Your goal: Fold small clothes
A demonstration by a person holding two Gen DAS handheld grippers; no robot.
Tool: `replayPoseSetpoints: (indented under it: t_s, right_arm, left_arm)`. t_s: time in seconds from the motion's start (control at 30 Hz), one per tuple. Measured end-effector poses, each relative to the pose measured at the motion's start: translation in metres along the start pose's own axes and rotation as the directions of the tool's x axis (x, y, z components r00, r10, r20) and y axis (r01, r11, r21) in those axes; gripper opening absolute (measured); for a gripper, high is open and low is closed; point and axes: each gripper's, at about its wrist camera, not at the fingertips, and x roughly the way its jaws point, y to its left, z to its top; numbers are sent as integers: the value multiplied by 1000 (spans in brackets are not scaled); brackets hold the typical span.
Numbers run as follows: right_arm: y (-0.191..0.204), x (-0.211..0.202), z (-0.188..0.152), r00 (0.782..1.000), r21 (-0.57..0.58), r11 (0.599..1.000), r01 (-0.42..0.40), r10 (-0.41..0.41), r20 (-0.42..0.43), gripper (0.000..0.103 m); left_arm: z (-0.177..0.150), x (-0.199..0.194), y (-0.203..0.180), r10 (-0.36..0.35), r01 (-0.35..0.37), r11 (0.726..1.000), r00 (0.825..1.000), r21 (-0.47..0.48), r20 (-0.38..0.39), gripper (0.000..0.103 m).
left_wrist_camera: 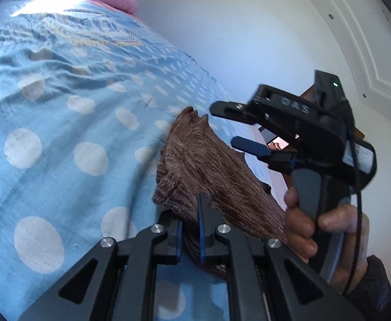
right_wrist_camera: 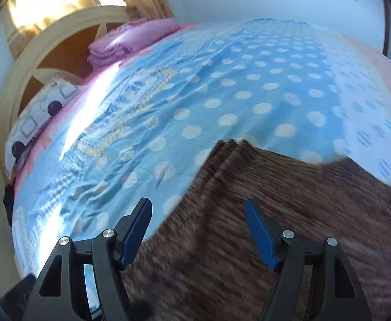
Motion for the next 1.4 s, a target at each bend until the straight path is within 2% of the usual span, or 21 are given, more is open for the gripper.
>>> replayPoseSetpoints:
  t_s: [0.07, 0.17, 0.23, 0.27, 0.3, 0.33, 0.37, 0.4, 0.47, 0.53, 0.67, 0.73, 0.87, 0.97, 1.2, 1.4]
  right_arm:
    - [10, 25, 9, 998, -31, 999, 6, -8, -65, 72]
    - [25, 60, 12, 988, -107, 992, 68, -82, -131, 72]
    - [37, 68, 7, 980, -196, 972, 132, -157, -120, 73]
    - [43, 69, 4, 975, -234, 959, 160, -191, -113, 70]
    - [44, 71, 2, 970, -255, 949, 187, -219, -104, 58]
    - [43, 69, 2, 965, -262, 941, 214, -245, -93, 51]
    - [40, 67, 3, 962, -254, 940, 228, -258, -90, 32]
    - [32, 63, 6, 961, -230, 945, 234, -260, -92, 18]
    - [10, 53, 12, 980, -117, 981, 154, -167, -108, 13]
    - [-7, 39, 11, 992, -30, 996, 83, -86, -91, 12]
    - [-33, 0, 8, 999, 105, 994, -35, 36, -7, 12]
    - [-46, -21, 8, 997, 138, 988, -67, 64, 31, 12]
    - [-74, -56, 6, 997, 163, 985, -58, 47, 69, 12]
    - [-104, -77, 3, 996, 196, 980, -41, 25, 86, 12]
    - [-168, -126, -23, 992, 228, 973, 20, -49, 119, 12]
    - [-224, -168, -60, 984, 258, 964, 66, -106, 143, 12]
  left_arm:
    - [-1, 1, -2, -4, 4, 1000, 1000, 9, 0, 9]
    - [-2, 2, -5, -14, 14, 1000, 1000, 28, 7, 9]
    - [-2, 3, -5, -21, 20, 999, 1000, 30, 6, 9]
    - [-2, 3, -4, -24, 24, 999, 1000, 25, 2, 9]
    - [-2, 4, -3, -27, 27, 999, 1000, 19, -1, 9]
    - [-1, 5, -2, -28, 28, 1000, 1000, 14, -3, 9]
    - [-1, 5, -2, -28, 28, 1000, 1000, 13, -5, 9]
    - [-1, 4, -2, -28, 28, 999, 1000, 16, -5, 9]
    - [0, 6, -5, -27, 27, 999, 1000, 29, -8, 9]
    - [1, 9, -9, -25, 26, 999, 999, 48, -25, 9]
    - [6, 16, -25, -2, 10, 993, 998, 118, -68, 10]
    - [9, 16, -36, -5, 17, 985, 998, 174, -67, 10]
    - [11, 12, -71, -12, 23, 947, 999, 321, -34, 10]
    - [4, 15, -107, -38, 53, 899, 998, 435, -44, 10]
    - [-43, 43, -185, -103, 179, 784, 982, 595, -159, 10]
    - [-92, 71, -231, -121, 262, 702, 960, 663, -252, 10]
